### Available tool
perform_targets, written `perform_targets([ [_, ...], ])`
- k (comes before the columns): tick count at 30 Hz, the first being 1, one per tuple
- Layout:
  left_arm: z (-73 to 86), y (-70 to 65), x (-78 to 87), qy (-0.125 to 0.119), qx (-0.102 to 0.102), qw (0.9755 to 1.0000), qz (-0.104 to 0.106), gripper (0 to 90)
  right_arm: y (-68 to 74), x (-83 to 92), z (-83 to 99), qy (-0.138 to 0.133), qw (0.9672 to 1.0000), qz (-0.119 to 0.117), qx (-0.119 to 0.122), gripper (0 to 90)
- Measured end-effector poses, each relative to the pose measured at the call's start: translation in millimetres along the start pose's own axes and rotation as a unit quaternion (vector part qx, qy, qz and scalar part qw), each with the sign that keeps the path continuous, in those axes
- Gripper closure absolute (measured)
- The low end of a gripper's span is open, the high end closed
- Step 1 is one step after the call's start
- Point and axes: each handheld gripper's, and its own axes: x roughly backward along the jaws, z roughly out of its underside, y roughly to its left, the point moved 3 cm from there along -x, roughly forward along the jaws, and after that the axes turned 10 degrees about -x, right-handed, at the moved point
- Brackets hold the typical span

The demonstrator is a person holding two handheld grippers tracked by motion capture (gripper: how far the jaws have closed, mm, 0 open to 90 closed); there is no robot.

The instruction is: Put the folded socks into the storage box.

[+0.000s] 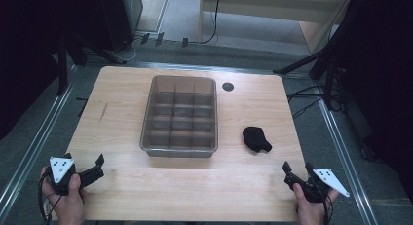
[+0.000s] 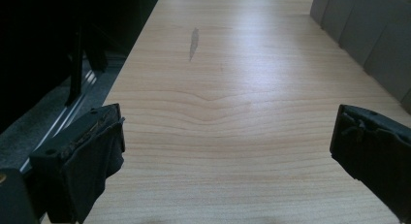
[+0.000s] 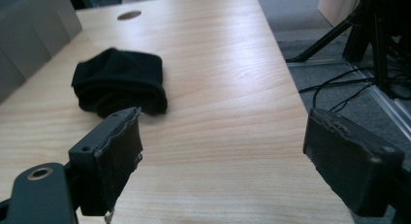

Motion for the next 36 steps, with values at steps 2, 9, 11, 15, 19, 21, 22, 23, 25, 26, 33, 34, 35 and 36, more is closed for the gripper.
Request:
perform_targets([
  [2, 0.2, 0.6, 0.0, 0.001, 0.003, 1.0000, 0.004, 0.0, 4.2, -1.7, 1.1, 0.009, 0.9998, 0.007, 0.014, 14.1],
  [9, 0.1, -0.5, -0.4, 0.004, -0.001, 1.0000, 0.006, 0.0, 21.4, -6.8, -12.0, 0.022, 0.9992, -0.005, 0.034, 22.3],
  [11, 0.2, -0.4, -0.2, 0.001, 0.004, 0.9999, 0.010, 0.0, 28.0, -8.9, -23.9, 0.014, 0.9984, -0.003, 0.055, 23.0],
  [15, 0.3, -0.5, 0.1, 0.001, 0.004, 0.9999, 0.012, 0.0, 35.4, -11.7, -36.7, 0.012, 0.9974, -0.006, 0.071, 24.3],
  [19, 0.3, -0.8, 0.2, 0.000, 0.002, 0.9999, 0.012, 0.0, 48.9, -18.4, -64.8, 0.020, 0.9957, 0.005, 0.091, 25.0],
  [21, 0.3, -0.6, 0.0, 0.001, 0.003, 0.9999, 0.013, 0.0, 55.1, -22.2, -76.3, 0.030, 0.9951, 0.004, 0.094, 25.7],
  [22, 0.3, -0.6, -0.1, 0.002, 0.003, 0.9999, 0.013, 0.0, 58.4, -24.4, -81.5, 0.034, 0.9945, 0.006, 0.099, 25.7],
  [23, 0.3, -0.6, -0.1, 0.002, 0.003, 0.9999, 0.013, 0.0, 58.4, -24.4, -81.5, 0.034, 0.9945, 0.006, 0.099, 25.7],
  [25, 0.3, -0.8, 0.0, 0.002, 0.001, 0.9999, 0.012, 0.0, 68.9, -30.5, -94.9, 0.040, 0.9920, 0.009, 0.119, 25.5],
  [26, 0.3, -0.8, 0.0, 0.002, 0.001, 0.9999, 0.012, 0.0, 68.9, -30.5, -94.9, 0.040, 0.9920, 0.009, 0.119, 25.5],
  [33, 0.3, -0.6, 0.0, 0.001, 0.003, 0.9999, 0.013, 0.0, 90.3, -50.0, -117.5, 0.083, 0.9865, 0.003, 0.141, 25.3],
  [34, 0.3, -0.6, 0.0, 0.001, 0.003, 0.9999, 0.013, 0.0, 94.7, -56.3, -120.7, 0.099, 0.9840, 0.000, 0.148, 26.1],
  [35, 0.3, -0.6, 0.0, 0.001, 0.003, 0.9999, 0.013, 0.0, 97.1, -60.1, -122.2, 0.111, 0.9824, -0.002, 0.150, 26.5],
  [36, 0.3, -0.6, 0.0, 0.001, 0.004, 0.9999, 0.013, 0.0, 97.1, -60.1, -122.2, 0.111, 0.9824, -0.002, 0.150, 26.5],
])
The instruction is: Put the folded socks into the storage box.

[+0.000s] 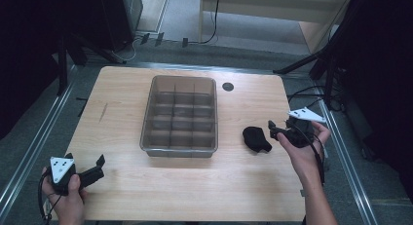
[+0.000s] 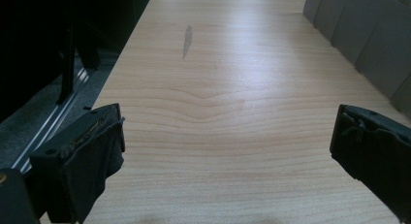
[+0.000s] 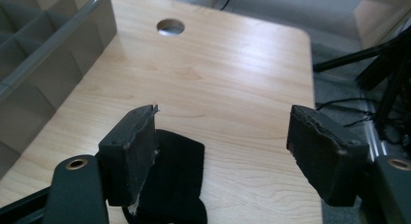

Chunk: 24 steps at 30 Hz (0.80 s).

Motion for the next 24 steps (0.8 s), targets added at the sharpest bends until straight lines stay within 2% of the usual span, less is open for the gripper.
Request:
perform_targets([
  [1, 0.0, 0.1, 0.0, 0.000, 0.000, 1.0000, 0.001, 0.0, 3.5, -7.1, -4.9, 0.026, 0.9997, 0.000, 0.005, 27.2],
  [2, 0.0, 0.2, 0.0, 0.000, 0.000, 1.0000, 0.001, 0.0, 3.5, -7.1, -4.9, 0.026, 0.9997, 0.000, 0.005, 27.2],
  [4, 0.1, 0.3, 0.0, 0.001, 0.001, 1.0000, 0.001, 0.0, 6.3, -14.8, -8.7, 0.057, 0.9984, 0.000, 0.010, 28.4],
  [6, 0.1, 0.6, 0.0, 0.001, 0.001, 1.0000, 0.001, 0.0, 8.6, -23.0, -11.1, 0.093, 0.9956, -0.007, 0.006, 31.3],
  [8, 0.1, 0.6, -0.1, 0.002, 0.001, 1.0000, 0.001, 0.0, 9.9, -31.7, -11.9, 0.131, 0.9914, -0.003, 0.005, 31.4],
  [9, 0.1, 0.6, -0.1, 0.002, 0.000, 1.0000, 0.001, 0.0, 10.5, -41.8, -11.2, 0.176, 0.9844, 0.007, 0.008, 33.1],
  [10, 0.0, 0.6, -0.2, 0.002, 0.000, 1.0000, 0.002, 0.0, 10.8, -45.1, -10.4, 0.191, 0.9814, 0.013, 0.007, 33.4],
  [11, 0.0, 0.6, -0.2, 0.002, 0.000, 1.0000, 0.002, 0.0, 10.8, -45.1, -10.4, 0.191, 0.9814, 0.013, 0.007, 33.4],
  [12, 0.0, 0.5, -0.2, 0.002, 0.000, 1.0000, 0.002, 0.0, 11.8, -54.8, -7.1, 0.233, 0.9721, 0.022, 0.005, 34.4],
  [13, 0.0, 0.5, -0.3, 0.002, 0.000, 1.0000, 0.002, 0.0, 12.3, -57.7, -6.0, 0.244, 0.9693, 0.026, 0.007, 35.5],
  [14, 0.0, 0.5, -0.3, 0.002, 0.000, 1.0000, 0.002, 0.0, 12.3, -57.7, -6.0, 0.244, 0.9693, 0.026, 0.007, 35.5],
  [15, 0.0, 0.5, -0.3, 0.002, 0.000, 1.0000, 0.002, 0.0, 15.4, -65.9, -2.5, 0.273, 0.9614, 0.029, 0.002, 35.9],
  [16, 0.0, 0.6, -0.3, 0.002, 0.000, 1.0000, 0.002, 0.0, 15.4, -65.9, -2.5, 0.273, 0.9614, 0.029, 0.002, 35.9],
  [18, 0.0, 0.6, -0.3, 0.002, 0.000, 1.0000, 0.002, 0.0, 20.0, -72.0, 0.5, 0.292, 0.9560, 0.027, -0.006, 36.8],
  [19, 0.0, 0.6, -0.3, 0.002, 0.000, 1.0000, 0.002, 0.0, 21.5, -74.5, 1.7, 0.296, 0.9547, 0.026, -0.006, 37.1],
  [20, 0.0, 0.6, -0.3, 0.002, 0.000, 1.0000, 0.003, 0.0, 25.6, -80.8, 4.9, 0.309, 0.9505, 0.030, -0.004, 37.2],
  [22, 0.0, 0.7, -0.4, 0.002, 0.000, 1.0000, 0.003, 0.0, 29.4, -86.7, 8.2, 0.324, 0.9452, 0.036, -0.009, 35.6],
  [23, 0.0, 0.7, -0.4, 0.002, 0.000, 1.0000, 0.003, 0.0, 29.4, -86.7, 8.2, 0.324, 0.9452, 0.036, -0.009, 35.6],
  [24, 0.0, 0.8, -0.4, 0.003, 0.001, 1.0000, 0.004, 0.0, 31.8, -93.1, 13.1, 0.348, 0.9363, 0.045, -0.014, 34.5],
])
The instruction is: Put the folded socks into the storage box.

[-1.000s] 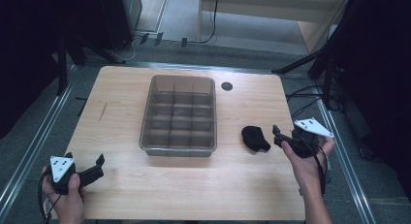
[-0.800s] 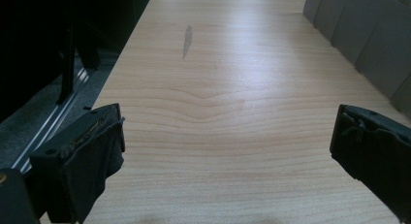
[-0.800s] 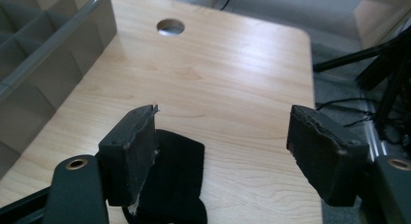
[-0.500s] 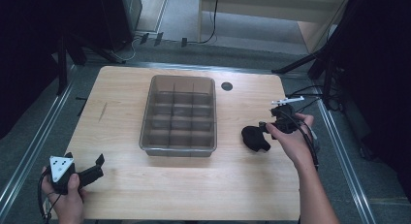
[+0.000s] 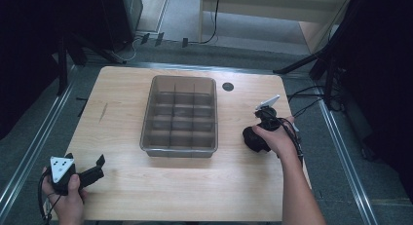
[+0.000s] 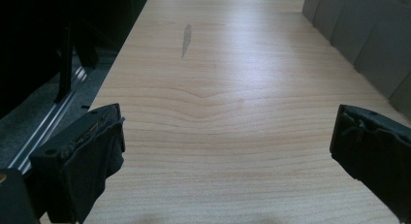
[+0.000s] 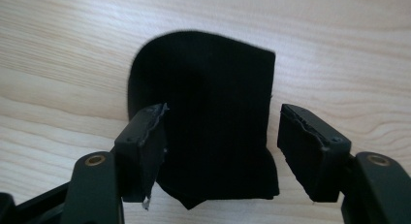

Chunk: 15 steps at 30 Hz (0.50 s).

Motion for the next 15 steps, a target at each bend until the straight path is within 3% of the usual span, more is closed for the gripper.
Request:
perform_targets([
  [3, 0.0, 0.0, -0.1, 0.001, 0.001, 1.0000, 0.001, 0.0, 0.9, -8.8, 0.5, 0.019, 0.9997, 0.016, -0.009, 34.4],
  [8, -0.1, -0.1, -0.3, 0.001, 0.001, 1.0000, 0.001, 0.0, 1.1, -19.7, 3.4, 0.039, 0.9988, 0.005, -0.030, 37.4],
  [15, -0.1, -0.1, -0.3, 0.003, -0.002, 1.0000, 0.000, 0.0, 0.5, -22.9, 7.1, 0.040, 0.9972, -0.001, -0.064, 44.8],
])
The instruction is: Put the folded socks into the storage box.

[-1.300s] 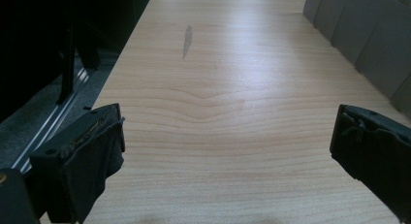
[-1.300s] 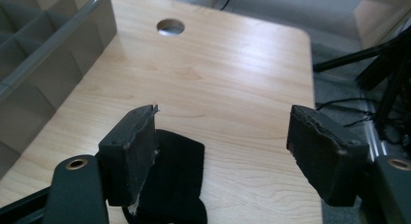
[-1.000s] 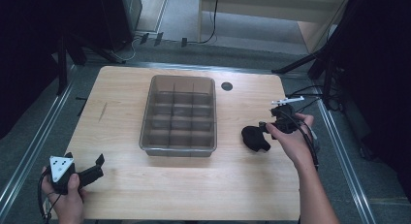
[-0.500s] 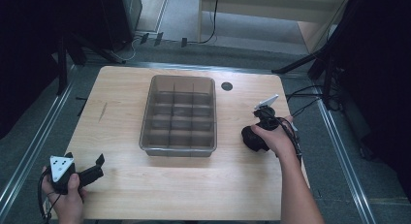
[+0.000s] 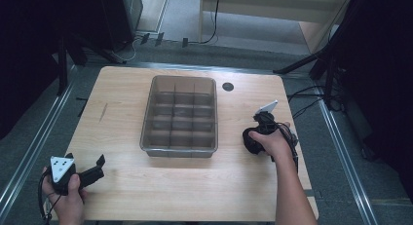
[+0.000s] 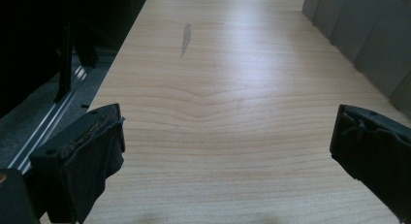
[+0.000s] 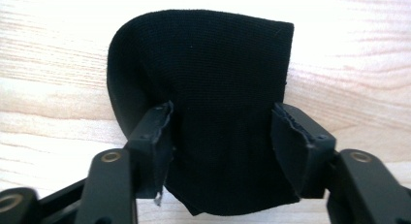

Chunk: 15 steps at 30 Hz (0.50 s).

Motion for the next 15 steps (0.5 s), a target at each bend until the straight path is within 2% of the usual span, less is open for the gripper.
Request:
perform_targets([
  [1, 0.0, -0.1, -0.1, 0.000, 0.000, 1.0000, 0.000, 0.0, 0.3, 0.3, 0.6, 0.001, 1.0000, 0.000, -0.005, 47.6],
  [4, 0.0, -0.1, -0.2, 0.000, 0.001, 1.0000, 0.000, 0.0, 1.1, 1.0, 3.1, 0.000, 0.9997, -0.019, -0.016, 62.8],
  [6, 0.0, -0.1, -0.1, 0.000, 0.001, 1.0000, 0.000, 0.0, 2.0, 1.9, 4.1, 0.000, 0.9997, -0.022, -0.008, 71.9],
  [9, 0.0, 0.0, -0.2, 0.000, 0.002, 1.0000, 0.001, 0.0, 3.0, 3.1, 2.8, 0.007, 0.9997, -0.017, -0.015, 73.5],
  [10, 0.0, -0.2, -0.2, 0.001, 0.001, 1.0000, 0.001, 0.0, 3.6, 7.2, 0.4, 0.018, 0.9994, -0.016, -0.026, 74.1],
  [11, 0.0, -0.2, -0.2, 0.001, 0.001, 1.0000, 0.001, 0.0, 3.6, 7.2, 0.4, 0.018, 0.9994, -0.016, -0.026, 74.1],
  [15, 0.0, 0.1, -0.4, 0.002, 0.003, 1.0000, 0.003, 0.0, 9.7, 26.9, -7.4, 0.001, 0.9991, -0.023, -0.035, 74.1],
])
